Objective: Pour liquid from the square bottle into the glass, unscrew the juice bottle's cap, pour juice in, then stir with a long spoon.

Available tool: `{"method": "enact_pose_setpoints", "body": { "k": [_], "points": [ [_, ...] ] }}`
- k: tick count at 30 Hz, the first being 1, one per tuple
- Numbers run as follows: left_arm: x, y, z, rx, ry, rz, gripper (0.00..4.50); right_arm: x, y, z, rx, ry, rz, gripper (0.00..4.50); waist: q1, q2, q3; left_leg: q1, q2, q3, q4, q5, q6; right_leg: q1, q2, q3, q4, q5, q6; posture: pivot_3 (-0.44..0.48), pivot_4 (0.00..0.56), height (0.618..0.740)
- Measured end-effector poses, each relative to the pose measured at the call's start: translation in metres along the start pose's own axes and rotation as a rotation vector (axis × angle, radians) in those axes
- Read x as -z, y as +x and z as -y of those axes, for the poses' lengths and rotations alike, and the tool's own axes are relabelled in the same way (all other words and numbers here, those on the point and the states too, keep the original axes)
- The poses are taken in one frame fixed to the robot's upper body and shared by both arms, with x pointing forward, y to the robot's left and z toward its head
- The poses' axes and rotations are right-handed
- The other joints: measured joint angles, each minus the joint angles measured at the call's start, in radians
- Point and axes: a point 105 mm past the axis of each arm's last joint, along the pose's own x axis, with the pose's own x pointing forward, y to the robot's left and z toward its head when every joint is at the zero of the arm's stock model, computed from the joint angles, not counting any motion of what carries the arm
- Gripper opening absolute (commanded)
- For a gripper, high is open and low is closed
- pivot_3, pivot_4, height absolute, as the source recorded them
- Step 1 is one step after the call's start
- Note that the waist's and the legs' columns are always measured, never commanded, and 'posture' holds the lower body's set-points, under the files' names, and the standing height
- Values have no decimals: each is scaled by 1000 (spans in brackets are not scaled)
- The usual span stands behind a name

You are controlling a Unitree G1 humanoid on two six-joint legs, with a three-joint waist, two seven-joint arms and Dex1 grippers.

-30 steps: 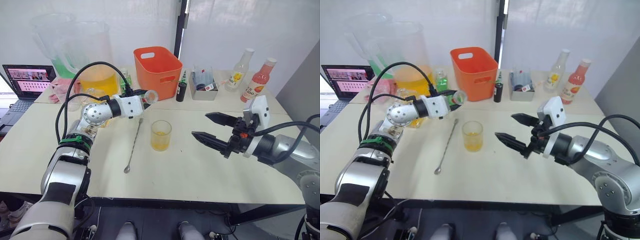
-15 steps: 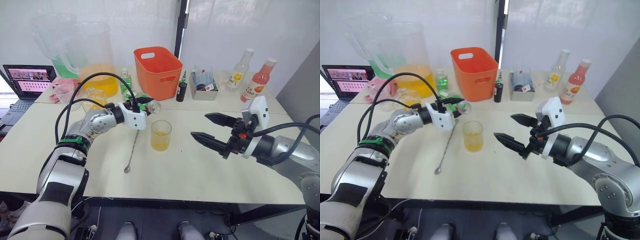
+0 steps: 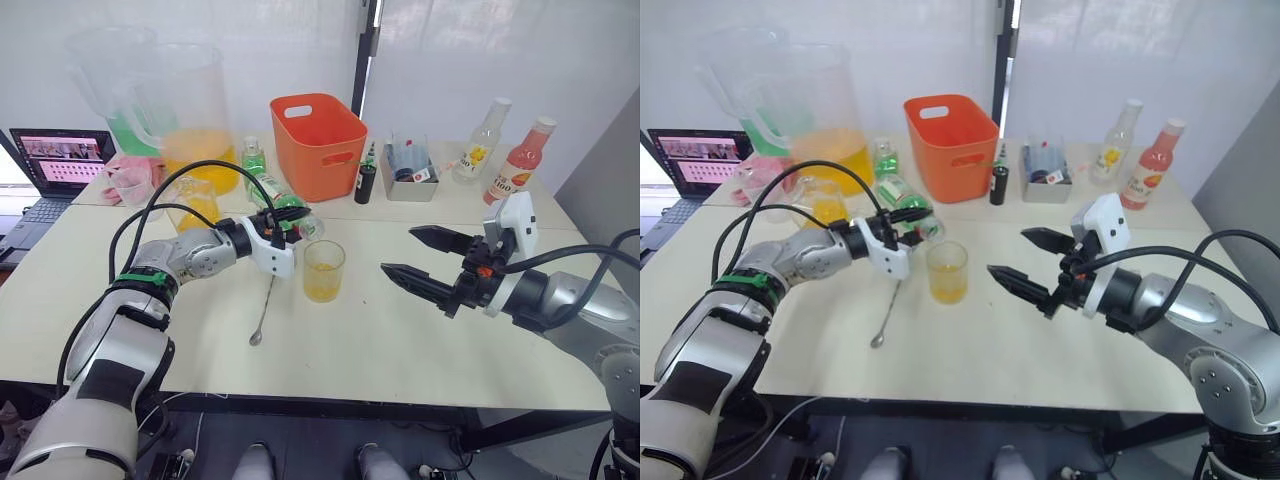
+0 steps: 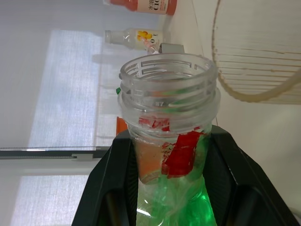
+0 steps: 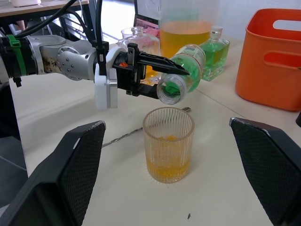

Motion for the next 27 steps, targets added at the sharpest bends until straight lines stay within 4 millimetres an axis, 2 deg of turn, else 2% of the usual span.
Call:
{"method": "enact_pose_setpoints", "body": {
  "k": [4,10,15,23,27],
  "points": [
    [-3,3,0,11,49,20,1449,1,1,-1,-6,3,-4,4477,8,0,0,0,0,0,0,0,0,0,0,0,0,0,0,0,150,740],
    [-5,9,-15,-32,118,41,1449,4,4,-3,-15,10,-14,4477,17,0,0,0,0,0,0,0,0,0,0,0,0,0,0,0,150,740],
    [-4,9,-10,-17,124,38,1449,4,4,-3,-8,8,-13,4477,16,0,0,0,0,0,0,0,0,0,0,0,0,0,1,0,150,740],
    [-2,7,-7,-10,108,28,1449,1,5,-3,-8,-3,-6,4477,17,0,0,0,0,0,0,0,0,0,0,0,0,0,1,0,150,740],
    [-3,10,-7,-5,10,25,1449,1,5,-3,-6,-3,-7,4477,17,0,0,0,0,0,0,0,0,0,0,0,0,0,0,0,150,740]
  ]
}}
